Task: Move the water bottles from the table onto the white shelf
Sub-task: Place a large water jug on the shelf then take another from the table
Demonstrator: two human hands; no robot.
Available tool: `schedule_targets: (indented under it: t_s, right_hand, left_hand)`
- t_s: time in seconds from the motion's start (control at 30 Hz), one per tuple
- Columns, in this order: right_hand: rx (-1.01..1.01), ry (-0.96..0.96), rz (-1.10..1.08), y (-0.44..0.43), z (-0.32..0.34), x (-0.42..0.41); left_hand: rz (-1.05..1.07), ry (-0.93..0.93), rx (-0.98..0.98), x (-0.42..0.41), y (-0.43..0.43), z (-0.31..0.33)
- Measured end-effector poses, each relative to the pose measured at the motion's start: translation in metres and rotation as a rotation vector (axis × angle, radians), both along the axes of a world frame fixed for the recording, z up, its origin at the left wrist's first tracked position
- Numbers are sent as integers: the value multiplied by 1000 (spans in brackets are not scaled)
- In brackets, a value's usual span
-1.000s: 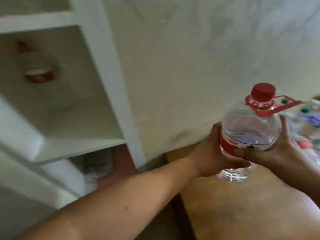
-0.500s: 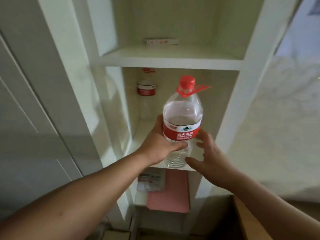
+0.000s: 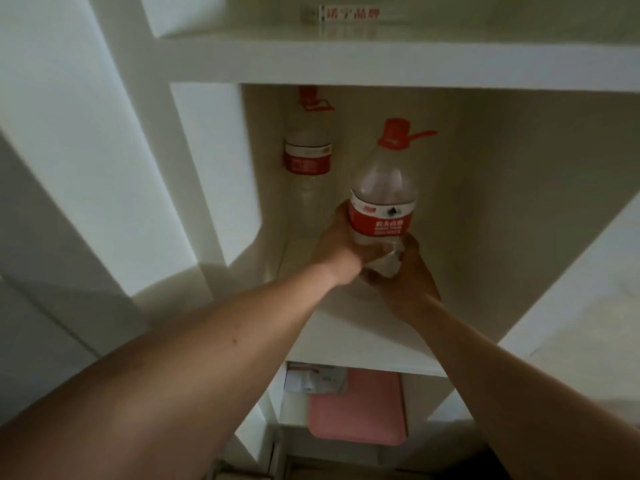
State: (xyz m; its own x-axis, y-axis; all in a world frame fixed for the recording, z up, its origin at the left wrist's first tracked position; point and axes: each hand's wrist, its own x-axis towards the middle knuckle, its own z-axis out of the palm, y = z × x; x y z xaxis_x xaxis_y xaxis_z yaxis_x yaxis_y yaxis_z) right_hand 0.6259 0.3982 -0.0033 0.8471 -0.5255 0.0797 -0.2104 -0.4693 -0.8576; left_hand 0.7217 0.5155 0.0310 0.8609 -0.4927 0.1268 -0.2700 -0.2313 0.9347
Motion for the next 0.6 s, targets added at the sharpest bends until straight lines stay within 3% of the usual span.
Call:
schedule_targets:
  t_s: [0.13,0.23,0.37,0.6]
  right_hand:
    - [31,-30,-63,-10,-16,48]
    - [125,40,-116,-18,-27,80]
    - [239,48,-112,-24,-42,115]
    - [240,54,-80,-36,-44,163]
  left_hand:
    - [233,-96,165,22,-13,-9]
    - [361,-94,146,33,-27,-16]
    - [352,-21,95,56,-39,-21]
    - [295,119,45,82,-53,-25]
